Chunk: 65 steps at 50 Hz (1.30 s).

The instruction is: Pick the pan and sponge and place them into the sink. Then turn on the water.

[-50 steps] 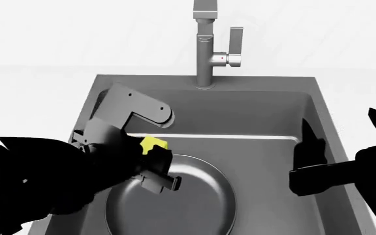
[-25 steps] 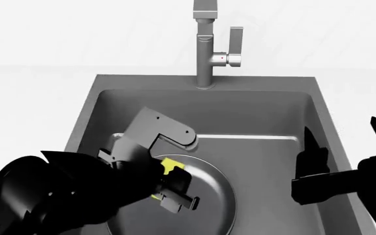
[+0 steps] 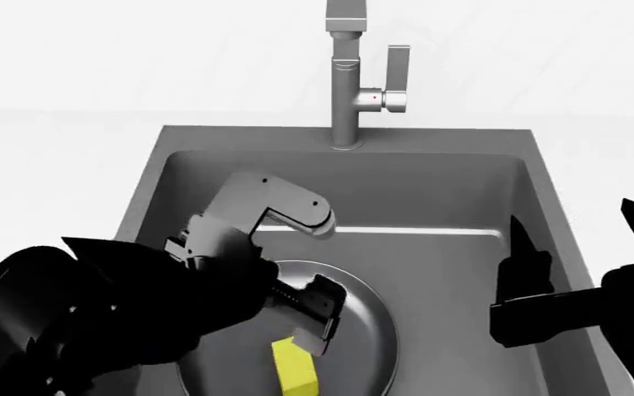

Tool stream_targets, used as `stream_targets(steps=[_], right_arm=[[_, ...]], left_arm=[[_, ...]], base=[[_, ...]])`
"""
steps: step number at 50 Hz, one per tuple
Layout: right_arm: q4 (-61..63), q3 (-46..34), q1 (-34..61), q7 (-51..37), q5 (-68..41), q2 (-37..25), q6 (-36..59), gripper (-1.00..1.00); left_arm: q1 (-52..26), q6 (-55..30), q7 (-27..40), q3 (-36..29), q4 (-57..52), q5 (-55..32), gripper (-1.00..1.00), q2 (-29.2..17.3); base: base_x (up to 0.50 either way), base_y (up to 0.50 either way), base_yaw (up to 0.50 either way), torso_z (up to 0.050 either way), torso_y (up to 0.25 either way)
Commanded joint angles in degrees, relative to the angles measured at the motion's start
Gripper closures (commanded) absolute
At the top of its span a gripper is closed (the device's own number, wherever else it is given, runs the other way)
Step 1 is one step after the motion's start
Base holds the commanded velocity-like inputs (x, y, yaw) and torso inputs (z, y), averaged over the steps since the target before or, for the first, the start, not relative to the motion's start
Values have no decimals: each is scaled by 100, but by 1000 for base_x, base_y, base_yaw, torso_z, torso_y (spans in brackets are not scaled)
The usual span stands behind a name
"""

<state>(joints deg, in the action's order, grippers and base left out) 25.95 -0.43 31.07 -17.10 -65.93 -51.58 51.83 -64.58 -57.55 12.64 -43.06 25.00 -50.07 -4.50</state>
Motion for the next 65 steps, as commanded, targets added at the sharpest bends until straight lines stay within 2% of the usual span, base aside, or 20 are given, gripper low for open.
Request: stream_targets(steps=[1, 8, 11, 16, 40, 46, 57, 65], right_arm=[[-28, -50, 81, 58, 148, 84, -64, -100], [-19, -83, 56, 109, 431, 179, -323, -100], [-30, -94, 35, 101, 550, 183, -395, -100], [-46, -157, 60, 104, 637, 220, -432, -100], [-133, -522, 683, -69, 864, 330, -213, -100], [-228, -590, 777, -113, 874, 385, -148, -100], [-248, -439, 582, -227, 694, 401, -130, -100], [-211, -425, 534, -207, 731, 356, -178, -100]], left_arm=[[-197, -276, 496, 506, -896, -507, -100, -256], [-45, -258, 779, 756, -1413, -643, -100, -627], [115, 73, 714, 1062, -1476, -720, -100, -782], [113, 457, 681, 1109, -1411, -442, -100, -983], [864, 443, 1660, 1955, -2685, -817, -100, -2062], [1009, 509, 1681, 2041, -2706, -826, -100, -2189], [876, 460, 1765, 1997, -2602, -786, -100, -2130], [772, 442, 1776, 2018, -2581, -803, -100, -2136]], base=[[0, 0, 0, 0, 0], [0, 0, 0, 0, 0], [0, 0, 0, 0, 0], [0, 0, 0, 0, 0], [0, 0, 0, 0, 0], [0, 0, 0, 0, 0], [0, -1, 0, 0, 0], [14, -381, 0, 0, 0]])
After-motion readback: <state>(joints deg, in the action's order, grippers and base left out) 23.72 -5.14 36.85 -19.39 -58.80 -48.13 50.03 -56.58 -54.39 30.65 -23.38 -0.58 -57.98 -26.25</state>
